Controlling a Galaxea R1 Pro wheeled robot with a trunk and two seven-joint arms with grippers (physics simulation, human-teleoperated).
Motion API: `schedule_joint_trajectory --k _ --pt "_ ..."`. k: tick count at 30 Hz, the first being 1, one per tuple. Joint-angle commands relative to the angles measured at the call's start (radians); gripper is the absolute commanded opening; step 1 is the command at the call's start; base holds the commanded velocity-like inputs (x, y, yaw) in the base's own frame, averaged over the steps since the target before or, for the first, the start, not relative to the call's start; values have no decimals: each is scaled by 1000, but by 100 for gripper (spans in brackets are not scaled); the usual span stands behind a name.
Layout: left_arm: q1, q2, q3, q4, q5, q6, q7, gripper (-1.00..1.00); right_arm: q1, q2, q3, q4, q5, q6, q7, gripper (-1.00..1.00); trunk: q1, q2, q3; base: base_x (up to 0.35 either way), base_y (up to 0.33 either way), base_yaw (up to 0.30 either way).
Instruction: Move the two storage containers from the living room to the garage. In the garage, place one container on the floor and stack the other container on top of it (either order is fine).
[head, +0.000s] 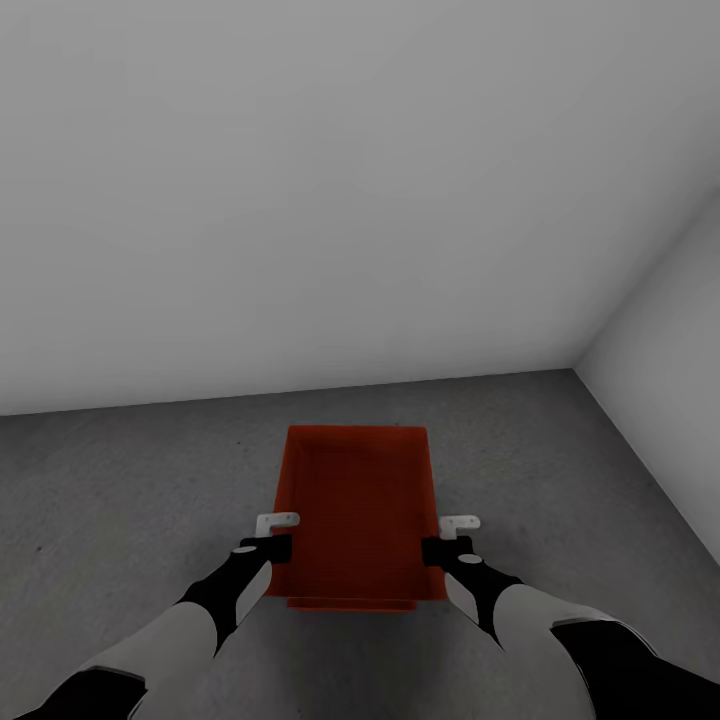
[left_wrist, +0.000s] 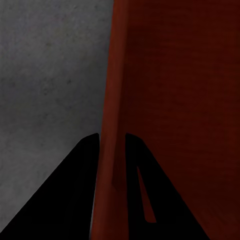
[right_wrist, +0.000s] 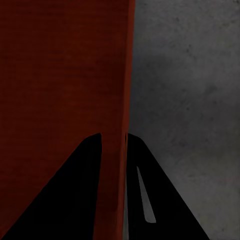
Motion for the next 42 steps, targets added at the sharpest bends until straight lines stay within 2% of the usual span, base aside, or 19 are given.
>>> schedule_joint_trajectory --k 1,42 --pt "-1 1 13 -18 -6 -44 13 -100 0 -15 -8 6 -14 -5 -4 -100 0 -1 -1 0 0 0" --pt "-1 -3 13 -22 -5 -43 11 -100 0 -13 -8 6 -13 -6 -4 -100 0 -1 -1 0 0 0"
